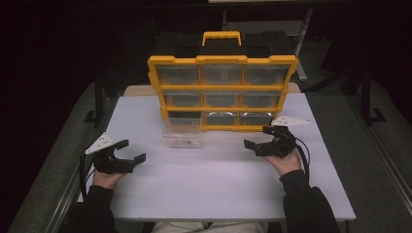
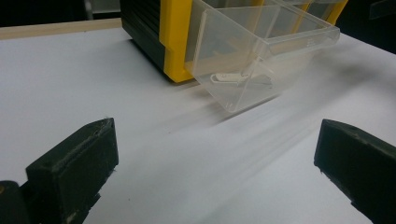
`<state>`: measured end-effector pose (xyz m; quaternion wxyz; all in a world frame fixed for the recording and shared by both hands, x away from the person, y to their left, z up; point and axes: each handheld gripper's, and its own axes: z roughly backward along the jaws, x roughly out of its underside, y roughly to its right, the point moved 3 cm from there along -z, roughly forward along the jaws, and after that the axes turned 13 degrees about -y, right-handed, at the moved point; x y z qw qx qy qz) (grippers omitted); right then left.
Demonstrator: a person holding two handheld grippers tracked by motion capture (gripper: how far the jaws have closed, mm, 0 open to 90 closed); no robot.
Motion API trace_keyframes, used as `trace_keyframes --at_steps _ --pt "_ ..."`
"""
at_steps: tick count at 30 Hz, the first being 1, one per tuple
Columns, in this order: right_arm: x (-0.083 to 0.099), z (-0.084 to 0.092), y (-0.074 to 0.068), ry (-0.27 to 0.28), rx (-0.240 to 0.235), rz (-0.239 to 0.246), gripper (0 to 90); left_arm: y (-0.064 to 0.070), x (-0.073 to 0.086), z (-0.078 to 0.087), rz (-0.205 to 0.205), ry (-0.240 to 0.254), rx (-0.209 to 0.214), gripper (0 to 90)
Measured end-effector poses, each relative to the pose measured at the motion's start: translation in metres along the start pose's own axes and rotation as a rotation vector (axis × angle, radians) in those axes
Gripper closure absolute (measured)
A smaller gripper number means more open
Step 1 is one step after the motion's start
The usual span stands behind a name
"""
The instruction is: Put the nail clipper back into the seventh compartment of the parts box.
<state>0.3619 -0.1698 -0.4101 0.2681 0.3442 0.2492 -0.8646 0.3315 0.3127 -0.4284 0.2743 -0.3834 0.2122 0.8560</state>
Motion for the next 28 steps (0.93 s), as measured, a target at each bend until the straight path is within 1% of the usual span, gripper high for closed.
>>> trace_keyframes --at_steps 2,3,5,8,9,10,12,18,21,28 --pt "0.002 0.003 0.002 0.006 0.007 0.007 0.0 0.000 0.000 0.000 0.001 -0.001 -0.001 0.0" --pt "0.004 0.005 0.003 0.007 0.033 0.019 0.0 0.000 0.000 0.000 0.002 -0.002 -0.001 0.0" --pt "0.006 0.007 0.004 0.014 0.042 0.020 0.0 0.000 0.000 0.000 0.001 -0.002 -0.002 0.0" --pt "0.010 0.013 0.007 0.035 0.059 0.018 0.0 0.000 0.000 0.000 0.002 -0.002 -0.002 0.0" --pt "0.013 0.017 0.010 0.054 0.065 0.014 0.0 0.000 0.000 0.000 0.003 -0.003 -0.002 0.0" --pt "0.013 0.017 0.010 0.054 0.065 0.014 0.0 0.000 0.000 0.000 0.003 -0.003 -0.002 0.0" --pt "0.019 0.021 0.013 0.062 0.072 0.001 0.0 0.000 0.001 0.000 0.003 -0.004 -0.002 0.0" --pt "0.028 0.027 0.019 0.069 0.086 -0.014 0.0 0.000 0.001 0.000 0.003 -0.003 -0.003 0.0" --pt "0.034 0.029 0.022 0.061 0.096 -0.026 0.0 0.000 0.001 0.000 0.003 -0.003 -0.004 0.0" --pt "0.037 0.029 0.024 0.057 0.103 -0.032 0.0 0.000 0.000 0.000 0.000 -0.002 -0.003 0.0"
